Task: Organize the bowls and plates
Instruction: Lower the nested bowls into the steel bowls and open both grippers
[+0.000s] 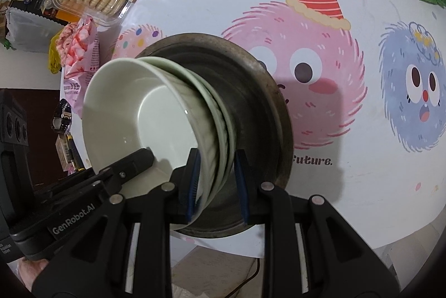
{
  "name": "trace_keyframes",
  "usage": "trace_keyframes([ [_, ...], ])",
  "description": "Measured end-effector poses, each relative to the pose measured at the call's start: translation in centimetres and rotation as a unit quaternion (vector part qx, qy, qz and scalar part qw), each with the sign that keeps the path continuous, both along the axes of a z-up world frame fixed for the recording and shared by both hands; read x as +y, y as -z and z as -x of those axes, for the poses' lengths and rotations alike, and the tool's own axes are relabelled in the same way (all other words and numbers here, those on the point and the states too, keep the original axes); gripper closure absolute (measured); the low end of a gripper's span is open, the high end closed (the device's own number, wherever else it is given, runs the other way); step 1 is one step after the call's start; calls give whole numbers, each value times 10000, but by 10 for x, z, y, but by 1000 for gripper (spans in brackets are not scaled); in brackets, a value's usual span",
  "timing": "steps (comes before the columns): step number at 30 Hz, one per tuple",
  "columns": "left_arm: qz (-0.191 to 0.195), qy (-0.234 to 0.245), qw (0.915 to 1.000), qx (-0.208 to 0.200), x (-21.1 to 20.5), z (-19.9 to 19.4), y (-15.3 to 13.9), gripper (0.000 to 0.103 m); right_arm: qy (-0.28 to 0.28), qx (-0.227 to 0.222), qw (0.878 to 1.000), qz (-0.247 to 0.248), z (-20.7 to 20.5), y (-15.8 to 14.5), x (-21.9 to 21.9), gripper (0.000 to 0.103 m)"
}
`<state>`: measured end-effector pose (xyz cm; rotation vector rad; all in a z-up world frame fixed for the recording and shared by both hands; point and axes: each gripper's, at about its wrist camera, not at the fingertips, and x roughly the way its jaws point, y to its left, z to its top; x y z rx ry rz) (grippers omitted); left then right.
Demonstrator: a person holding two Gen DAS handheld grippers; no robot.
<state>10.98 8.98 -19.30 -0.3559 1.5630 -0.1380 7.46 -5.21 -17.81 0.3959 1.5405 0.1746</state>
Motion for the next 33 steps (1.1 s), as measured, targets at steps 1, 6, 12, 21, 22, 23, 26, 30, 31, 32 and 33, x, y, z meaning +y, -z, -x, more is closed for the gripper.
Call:
trace_keyframes([
  [1,14,-16,10000,0,0,0,0,79,26,3,10000,-16,0,0,0,76],
  [6,-51,54,9998,-169,6,5,-10,76,15,-83,9999,-63,2,-5,-1,73],
  [12,-175,201,9974,-673,10,14,-48,56,102,-395,9989,-238,8,-31,-15,56],
  [21,-280,195,9927,-1159,27,30,-83,5,69,-927,9955,-183,20,-73,-38,1],
  [22,-264,155,9927,-1169,30,32,-83,0,91,-948,9953,-181,22,-75,-41,0],
  [23,-244,114,9924,-1202,32,34,-83,0,118,-949,9953,-179,23,-75,-43,0],
  [26,-162,-18,9930,-1167,44,39,-78,0,227,-952,9948,-283,27,-73,-53,0],
  [30,196,-309,9944,-989,64,42,-60,0,445,-890,9942,-412,33,-61,-74,0],
  [31,274,-369,9944,-955,69,43,-54,0,494,-844,9943,-417,34,-57,-78,0],
  [32,301,-407,9944,-930,72,43,-49,0,561,-791,9943,-447,35,-52,-82,0],
  [33,280,-430,9944,-921,77,43,-43,0,622,-729,9943,-476,36,-47,-86,0],
])
